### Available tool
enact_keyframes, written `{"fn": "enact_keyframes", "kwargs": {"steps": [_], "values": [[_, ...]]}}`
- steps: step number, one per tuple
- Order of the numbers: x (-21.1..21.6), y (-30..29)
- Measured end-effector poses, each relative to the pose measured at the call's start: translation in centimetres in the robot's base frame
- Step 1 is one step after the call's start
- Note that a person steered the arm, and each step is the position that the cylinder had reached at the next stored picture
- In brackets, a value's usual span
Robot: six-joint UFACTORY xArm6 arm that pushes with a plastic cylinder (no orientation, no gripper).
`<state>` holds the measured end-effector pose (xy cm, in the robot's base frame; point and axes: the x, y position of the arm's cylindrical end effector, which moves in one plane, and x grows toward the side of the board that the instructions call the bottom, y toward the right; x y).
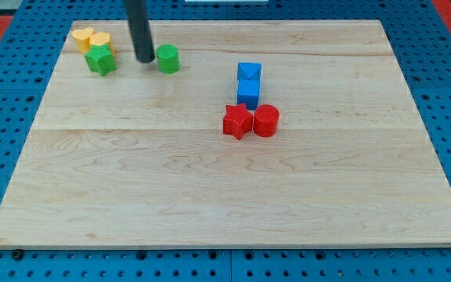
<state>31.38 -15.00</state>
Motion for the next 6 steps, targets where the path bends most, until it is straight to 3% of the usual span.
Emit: {"fn": "enact_keyframes", "kwargs": {"steps": [2, 3, 4, 5, 6], "values": [[5.8, -15.4], [5.7, -15.4], [0.9, -13.6], [-1.4, -15.4], [-1.4, -8.9]]}}
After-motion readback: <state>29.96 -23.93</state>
